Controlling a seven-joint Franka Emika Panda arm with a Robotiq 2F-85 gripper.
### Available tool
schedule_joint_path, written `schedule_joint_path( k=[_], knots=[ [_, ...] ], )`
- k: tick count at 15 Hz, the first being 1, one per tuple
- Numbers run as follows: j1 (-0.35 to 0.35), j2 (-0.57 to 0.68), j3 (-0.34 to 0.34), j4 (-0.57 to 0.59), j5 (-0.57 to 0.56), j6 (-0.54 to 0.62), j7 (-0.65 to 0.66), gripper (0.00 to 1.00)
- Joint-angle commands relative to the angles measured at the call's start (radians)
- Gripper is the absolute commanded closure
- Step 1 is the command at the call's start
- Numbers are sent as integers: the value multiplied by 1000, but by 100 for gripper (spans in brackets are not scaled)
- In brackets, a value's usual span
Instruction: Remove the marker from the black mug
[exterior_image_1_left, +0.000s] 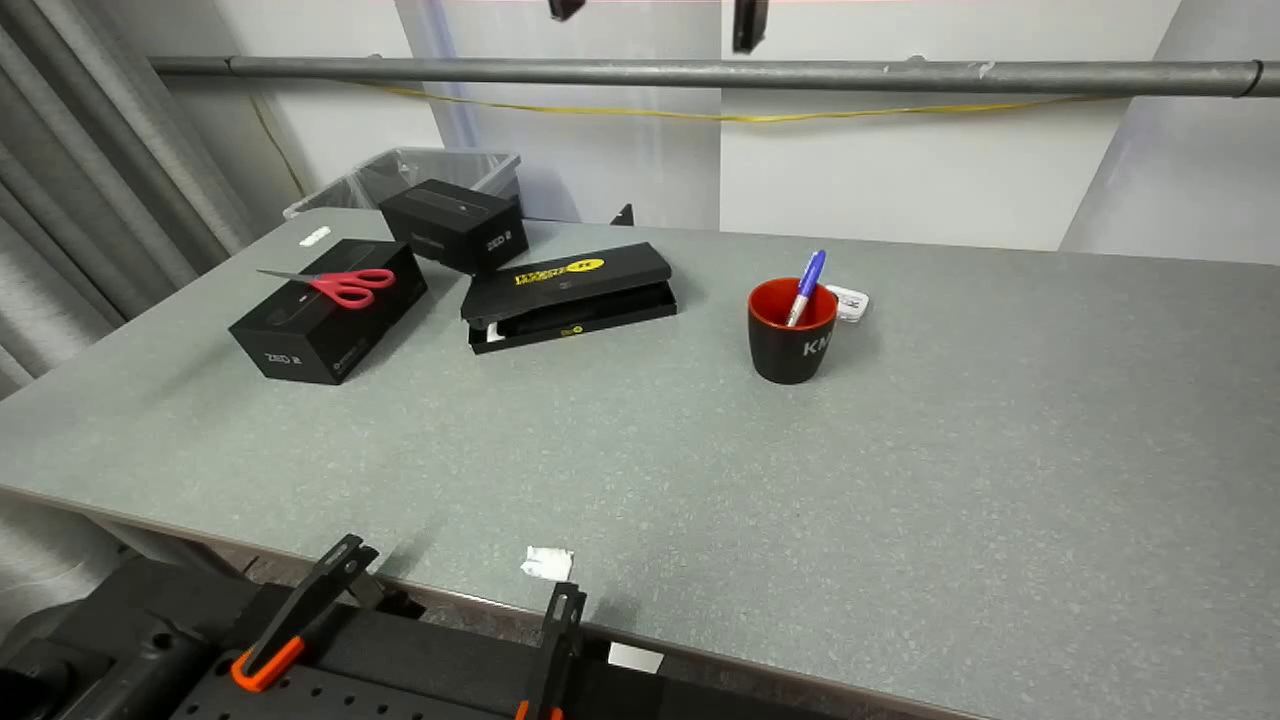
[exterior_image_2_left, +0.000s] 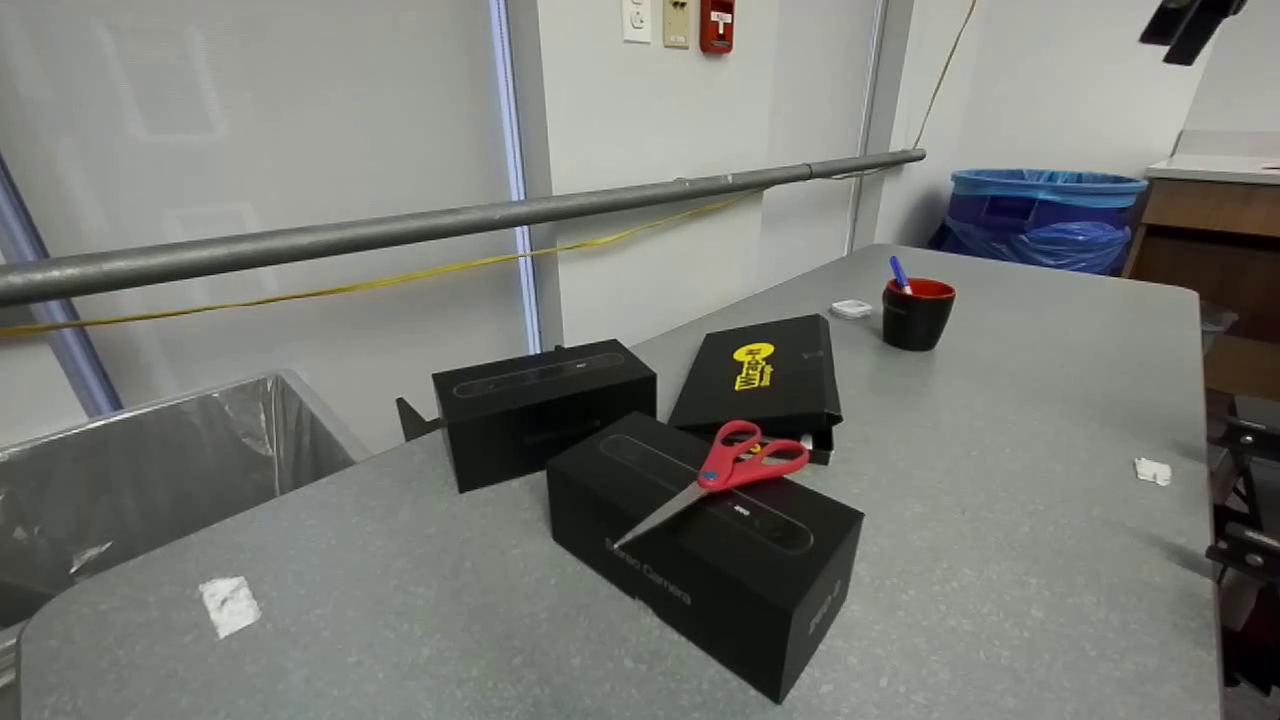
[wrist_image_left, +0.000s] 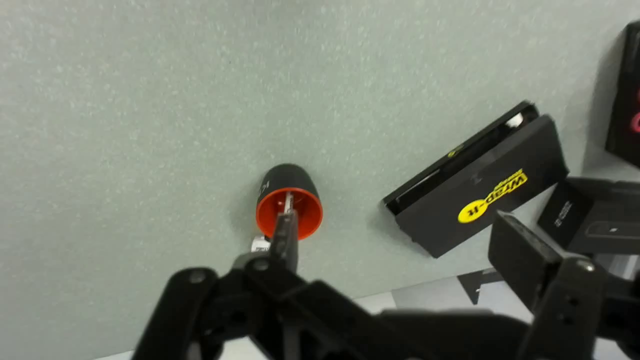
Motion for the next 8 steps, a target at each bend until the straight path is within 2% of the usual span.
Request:
schedule_joint_path(
  k=[1,3,5,6,7,8],
  knots=[
    [-29,200,50,11,-4,253,110,0],
    [-38,301,58,38,1,329,153,0],
    [-34,375,47,75,22,324,162,0],
    [-5,382,12,94,84,260,104,0],
    [-31,324,47,30,34,308,129,0],
    [-30,353,42,46,50,303,123,0]
  ],
)
